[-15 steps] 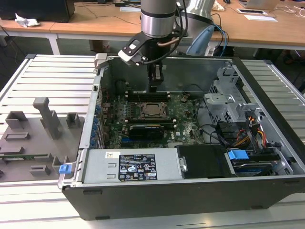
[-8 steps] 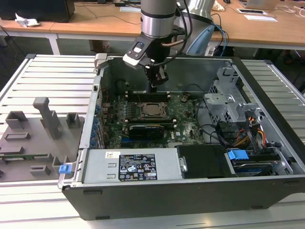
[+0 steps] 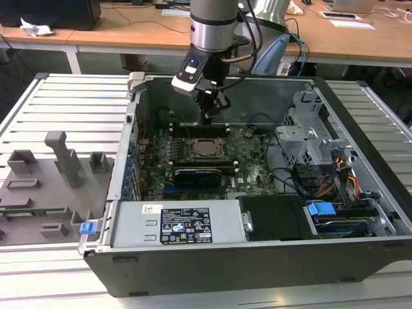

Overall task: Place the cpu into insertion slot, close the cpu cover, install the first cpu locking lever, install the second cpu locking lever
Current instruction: 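Install the first cpu locking lever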

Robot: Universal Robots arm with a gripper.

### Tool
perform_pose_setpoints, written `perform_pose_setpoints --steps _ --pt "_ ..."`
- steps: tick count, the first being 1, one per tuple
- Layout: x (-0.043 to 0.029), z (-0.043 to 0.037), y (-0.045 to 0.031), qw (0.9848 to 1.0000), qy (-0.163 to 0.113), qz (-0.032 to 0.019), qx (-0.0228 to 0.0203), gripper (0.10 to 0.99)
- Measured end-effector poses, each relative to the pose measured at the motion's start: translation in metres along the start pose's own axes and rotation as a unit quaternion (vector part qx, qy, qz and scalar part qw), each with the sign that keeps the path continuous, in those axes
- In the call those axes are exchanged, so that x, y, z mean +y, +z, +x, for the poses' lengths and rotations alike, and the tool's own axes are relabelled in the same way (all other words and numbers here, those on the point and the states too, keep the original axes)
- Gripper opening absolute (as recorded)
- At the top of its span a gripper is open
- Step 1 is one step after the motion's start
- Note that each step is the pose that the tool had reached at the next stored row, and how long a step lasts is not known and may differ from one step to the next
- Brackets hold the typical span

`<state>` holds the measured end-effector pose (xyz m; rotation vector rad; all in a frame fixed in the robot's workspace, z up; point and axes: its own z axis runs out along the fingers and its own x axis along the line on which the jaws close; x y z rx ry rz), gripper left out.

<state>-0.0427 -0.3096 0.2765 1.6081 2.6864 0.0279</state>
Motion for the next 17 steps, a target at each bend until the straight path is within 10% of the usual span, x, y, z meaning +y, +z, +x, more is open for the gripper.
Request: perform_pose_setpoints --steps 8,17 --pt "0.0 0.0 0.0001 0.9963 -0.086 0.0 0.0018 0.106" --pt "-0.0001 0.0 0.0013 0.9778 -0.209 0.0001 0.0043 0.106"
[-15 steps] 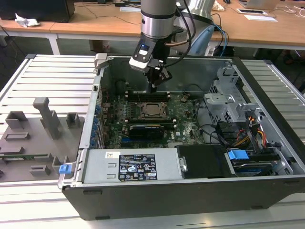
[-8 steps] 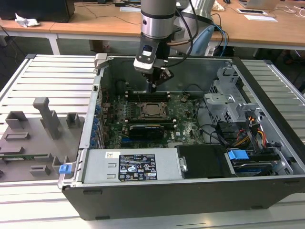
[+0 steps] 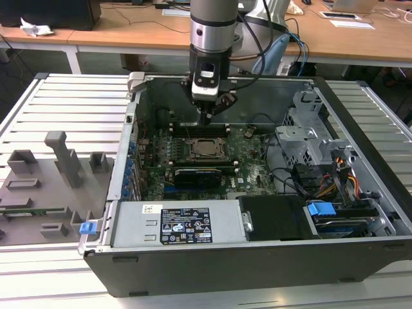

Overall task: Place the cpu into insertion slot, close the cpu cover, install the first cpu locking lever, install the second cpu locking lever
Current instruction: 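Install the first cpu locking lever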

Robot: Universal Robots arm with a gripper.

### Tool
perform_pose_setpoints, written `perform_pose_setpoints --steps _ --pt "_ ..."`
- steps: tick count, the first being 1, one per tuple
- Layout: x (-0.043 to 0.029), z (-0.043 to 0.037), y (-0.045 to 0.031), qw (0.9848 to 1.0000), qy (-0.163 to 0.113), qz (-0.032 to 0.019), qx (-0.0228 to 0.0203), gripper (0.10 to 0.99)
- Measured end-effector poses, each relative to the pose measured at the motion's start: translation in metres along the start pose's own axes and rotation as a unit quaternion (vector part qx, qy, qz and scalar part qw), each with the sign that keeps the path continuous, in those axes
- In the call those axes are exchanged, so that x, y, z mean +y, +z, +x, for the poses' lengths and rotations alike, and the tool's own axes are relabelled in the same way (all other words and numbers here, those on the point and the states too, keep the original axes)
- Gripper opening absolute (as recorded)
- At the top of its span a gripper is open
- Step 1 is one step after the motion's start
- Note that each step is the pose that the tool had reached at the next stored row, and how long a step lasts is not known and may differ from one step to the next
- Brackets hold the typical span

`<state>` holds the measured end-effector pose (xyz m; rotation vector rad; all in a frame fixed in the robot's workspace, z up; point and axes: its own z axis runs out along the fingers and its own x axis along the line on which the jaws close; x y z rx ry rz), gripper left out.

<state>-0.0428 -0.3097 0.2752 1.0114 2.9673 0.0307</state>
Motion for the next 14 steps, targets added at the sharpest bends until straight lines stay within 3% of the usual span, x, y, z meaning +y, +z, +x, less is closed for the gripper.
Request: perform_pose_setpoints --steps 3,8,12,13,14 --pt "0.0 0.0 0.0001 0.9989 -0.047 0.0 0.001 0.106" --pt "0.0 0.0 0.0006 0.9937 -0.112 0.0 0.0023 0.106" --pt "0.0 0.0 0.001 0.9885 -0.151 0.0 0.0031 0.106" --pt "0.0 0.0 0.0013 0.9855 -0.17 0.0 0.0035 0.106" --pt "0.0 0.0 0.0014 0.9837 -0.18 0.0 0.0037 0.106"
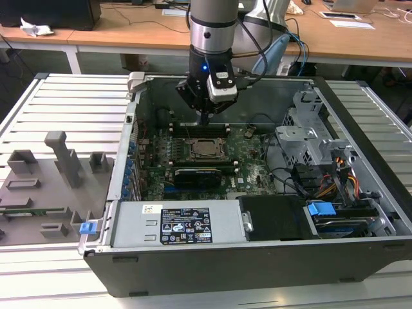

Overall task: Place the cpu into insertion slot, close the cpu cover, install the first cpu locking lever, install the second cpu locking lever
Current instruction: 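Install the first cpu locking lever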

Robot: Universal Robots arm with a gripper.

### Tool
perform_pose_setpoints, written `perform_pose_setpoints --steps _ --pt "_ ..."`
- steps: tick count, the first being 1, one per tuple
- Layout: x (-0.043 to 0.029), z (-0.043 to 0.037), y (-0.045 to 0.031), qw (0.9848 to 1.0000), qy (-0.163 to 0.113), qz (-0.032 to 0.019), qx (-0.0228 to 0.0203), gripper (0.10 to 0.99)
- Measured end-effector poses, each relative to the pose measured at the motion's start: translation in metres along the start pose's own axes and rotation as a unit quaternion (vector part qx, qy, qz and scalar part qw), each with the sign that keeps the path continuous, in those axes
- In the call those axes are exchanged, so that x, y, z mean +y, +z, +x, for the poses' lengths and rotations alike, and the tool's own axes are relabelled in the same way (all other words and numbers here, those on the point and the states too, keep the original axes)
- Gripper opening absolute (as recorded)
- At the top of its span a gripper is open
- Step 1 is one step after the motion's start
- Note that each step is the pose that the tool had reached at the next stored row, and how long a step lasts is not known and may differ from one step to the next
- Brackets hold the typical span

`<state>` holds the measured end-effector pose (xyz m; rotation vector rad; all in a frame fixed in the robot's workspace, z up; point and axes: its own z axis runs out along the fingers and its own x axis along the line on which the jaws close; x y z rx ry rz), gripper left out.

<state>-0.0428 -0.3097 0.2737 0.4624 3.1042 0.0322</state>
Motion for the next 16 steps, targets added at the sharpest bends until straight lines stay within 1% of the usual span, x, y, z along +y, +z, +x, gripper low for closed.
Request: perform_pose_setpoints --steps 1,2,4,6,8,10,12,13,16 --pt "0.0 0.0 0.0001 1.0 -0.009 0.0 0.0002 0.106" --pt "0.0 0.0 0.0005 0.9997 -0.025 0.0 0.0005 0.106" --pt "0.0 0.0 0.0009 0.9991 -0.042 0.0 0.0009 0.106" --pt "0.0 0.0 0.0012 0.9981 -0.061 0.0 0.0013 0.106" --pt "0.0 0.0 0.0016 0.9965 -0.084 0.0001 0.0017 0.106" --pt "-0.0001 0.0 0.0018 0.9946 -0.104 0.0001 0.0022 0.106" --pt "0.0 0.0 0.002 0.992 -0.126 0.0001 0.0026 0.106" --pt "-0.0001 0.0 0.0021 0.9902 -0.14 0.0 0.0029 0.106" --pt "-0.0001 0.0 0.0023 0.9864 -0.164 0.0 0.0034 0.106"
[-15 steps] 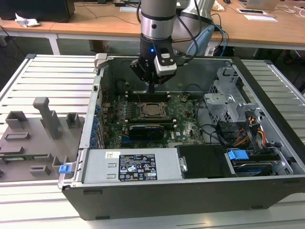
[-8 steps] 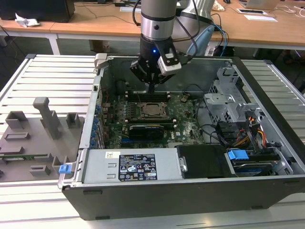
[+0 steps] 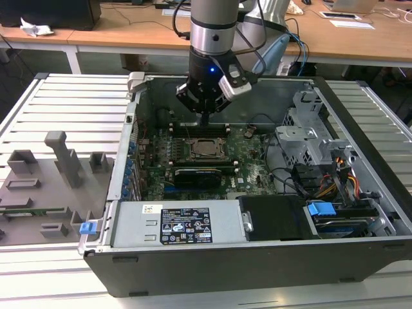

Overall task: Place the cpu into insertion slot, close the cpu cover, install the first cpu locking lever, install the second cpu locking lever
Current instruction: 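Install the first cpu locking lever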

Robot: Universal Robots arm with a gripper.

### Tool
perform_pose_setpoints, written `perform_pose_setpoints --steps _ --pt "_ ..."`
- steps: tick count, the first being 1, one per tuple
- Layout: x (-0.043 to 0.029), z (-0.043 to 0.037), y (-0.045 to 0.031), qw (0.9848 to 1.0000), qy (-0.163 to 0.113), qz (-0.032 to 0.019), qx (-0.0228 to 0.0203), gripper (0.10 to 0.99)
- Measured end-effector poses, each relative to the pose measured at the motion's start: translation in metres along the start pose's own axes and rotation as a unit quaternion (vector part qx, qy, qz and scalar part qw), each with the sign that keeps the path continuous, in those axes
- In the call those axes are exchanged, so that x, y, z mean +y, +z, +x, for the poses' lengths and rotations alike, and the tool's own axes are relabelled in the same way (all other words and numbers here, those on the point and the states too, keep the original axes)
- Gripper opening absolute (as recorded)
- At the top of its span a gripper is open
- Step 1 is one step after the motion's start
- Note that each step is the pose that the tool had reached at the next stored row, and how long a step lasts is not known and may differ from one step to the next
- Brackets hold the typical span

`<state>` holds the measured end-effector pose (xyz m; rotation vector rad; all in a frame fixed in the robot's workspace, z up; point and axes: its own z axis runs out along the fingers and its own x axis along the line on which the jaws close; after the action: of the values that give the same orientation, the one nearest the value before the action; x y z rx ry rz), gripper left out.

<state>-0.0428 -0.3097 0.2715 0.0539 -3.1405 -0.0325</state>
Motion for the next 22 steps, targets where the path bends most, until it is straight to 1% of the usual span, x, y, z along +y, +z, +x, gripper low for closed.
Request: perform_pose_setpoints --steps 3,6,9,13,15,16,17,19,22 --pt "0.0 0.0003 0.0003 0.9998 -0.019 -0.0001 0.0004 0.106" --pt "0.0003 0.0076 0.0004 0.9998 -0.02 0.0 0.0003 0.106" --pt "0.0006 0.0175 0.0012 0.9998 -0.021 -0.0001 0.0 0.106" --pt "0.0008 0.0262 0.0033 0.9996 -0.027 0.0 0.0003 0.106" --pt "0.0011 0.0343 0.0044 0.9996 -0.027 0.0 0.0002 0.106" --pt "0.0012 0.0398 0.0049 0.9996 -0.027 0.0 0.0003 0.106" --pt "0.0014 0.0431 0.0053 0.9996 -0.028 0.0 0.0003 0.106" --pt "0.0023 0.0486 0.0059 0.9996 -0.028 -0.0001 0.0002 0.106" --pt "0.0043 0.0549 0.0068 0.9996 -0.029 0.0 0.0003 0.106"
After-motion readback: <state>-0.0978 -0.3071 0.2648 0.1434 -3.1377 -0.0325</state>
